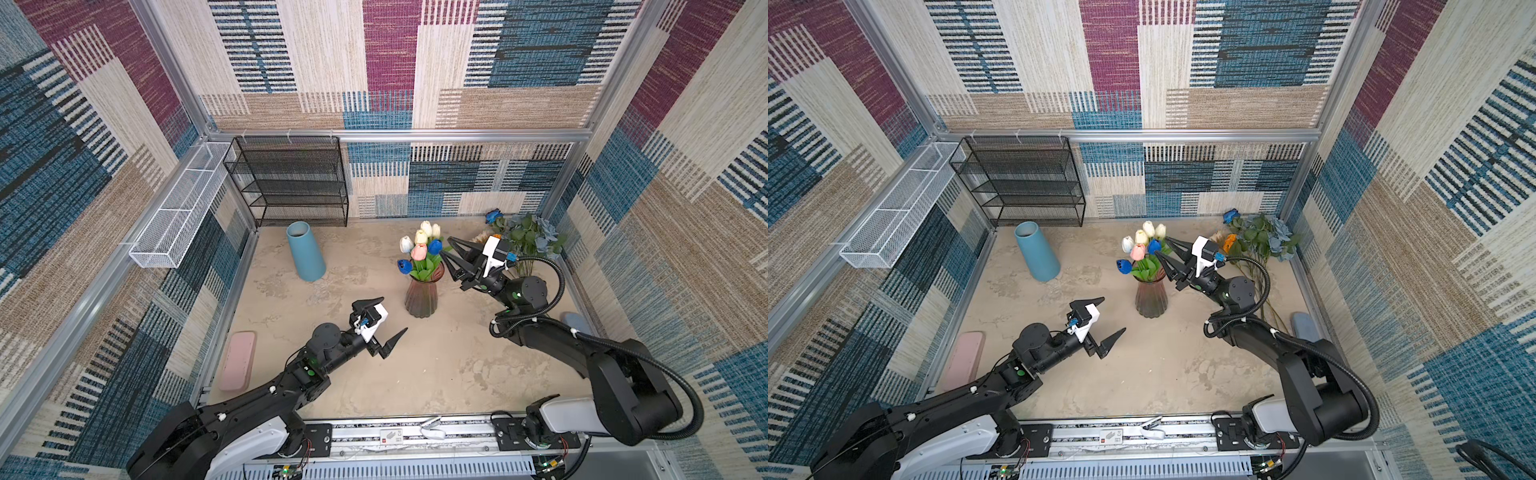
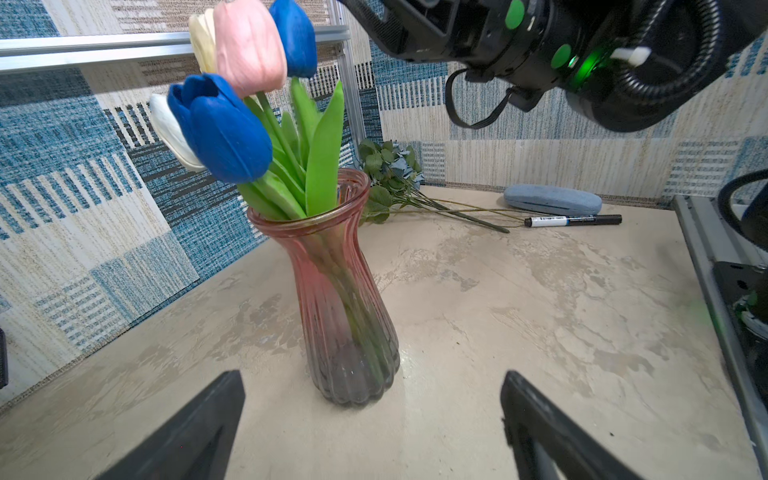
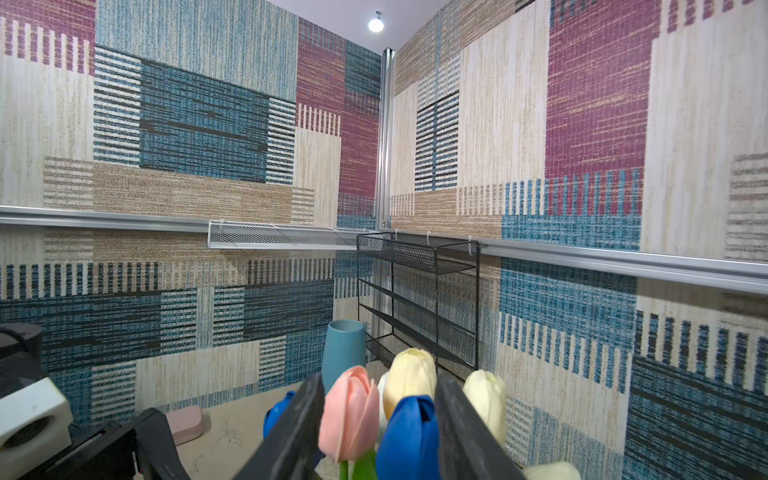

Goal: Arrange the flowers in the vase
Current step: 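Open the right gripper and draw it back from the vase, then push the pink vase farther from the robot with the right gripper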

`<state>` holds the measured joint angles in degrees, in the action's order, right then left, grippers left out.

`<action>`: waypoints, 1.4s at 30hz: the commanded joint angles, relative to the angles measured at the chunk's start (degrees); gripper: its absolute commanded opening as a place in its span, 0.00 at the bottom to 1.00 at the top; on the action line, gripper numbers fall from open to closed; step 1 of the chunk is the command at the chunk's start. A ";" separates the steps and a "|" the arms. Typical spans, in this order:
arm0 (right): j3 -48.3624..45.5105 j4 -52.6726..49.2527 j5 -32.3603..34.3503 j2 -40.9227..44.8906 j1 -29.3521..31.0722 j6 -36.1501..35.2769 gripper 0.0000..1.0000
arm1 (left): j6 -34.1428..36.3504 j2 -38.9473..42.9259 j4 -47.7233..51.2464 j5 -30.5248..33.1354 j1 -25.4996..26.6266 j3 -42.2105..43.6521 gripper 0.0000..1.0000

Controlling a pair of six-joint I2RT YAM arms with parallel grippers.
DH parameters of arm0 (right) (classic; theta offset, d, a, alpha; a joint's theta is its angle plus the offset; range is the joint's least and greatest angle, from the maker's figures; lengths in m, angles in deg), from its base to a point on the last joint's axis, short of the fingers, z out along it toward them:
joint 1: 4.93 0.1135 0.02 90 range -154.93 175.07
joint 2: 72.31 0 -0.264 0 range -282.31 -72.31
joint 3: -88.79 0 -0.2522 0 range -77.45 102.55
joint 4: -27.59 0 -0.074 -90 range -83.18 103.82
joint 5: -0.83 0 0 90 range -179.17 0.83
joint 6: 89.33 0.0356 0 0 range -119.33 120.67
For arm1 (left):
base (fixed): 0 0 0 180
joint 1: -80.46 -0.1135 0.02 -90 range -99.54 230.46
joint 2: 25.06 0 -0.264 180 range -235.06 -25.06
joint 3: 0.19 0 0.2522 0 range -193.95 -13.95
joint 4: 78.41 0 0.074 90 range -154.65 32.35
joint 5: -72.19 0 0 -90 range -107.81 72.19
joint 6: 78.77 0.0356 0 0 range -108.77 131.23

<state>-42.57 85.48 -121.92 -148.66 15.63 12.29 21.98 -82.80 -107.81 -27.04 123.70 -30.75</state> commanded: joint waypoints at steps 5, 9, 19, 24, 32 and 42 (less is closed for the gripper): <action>-5.65 -13.69 6.78 11.83 0.01 -3.10 0.71 | -0.99 -2.67 -5.32 0.09 0.00 -0.15 0.99; -12.82 -12.92 8.89 16.81 0.01 -2.97 0.79 | -1.25 -3.52 -6.48 0.17 -0.09 -0.40 0.99; -20.28 -1.43 4.12 4.75 0.31 -5.73 0.86 | -1.87 -3.71 -8.60 0.78 -0.18 0.10 0.99; -17.22 2.34 5.76 -4.51 1.89 -8.43 0.91 | -1.78 -2.75 -7.93 1.41 -0.18 0.27 0.99; -10.65 5.82 6.62 -15.75 3.82 -9.82 0.92 | -1.44 -1.27 -5.95 1.93 -0.13 0.48 0.99; -3.16 6.09 6.45 -25.53 4.84 -13.22 0.88 | -1.36 0.24 -5.27 2.58 -0.19 1.69 0.99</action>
<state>-47.16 88.52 -115.08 -172.55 20.24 0.62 21.95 -82.99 -112.23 -25.47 123.59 -29.46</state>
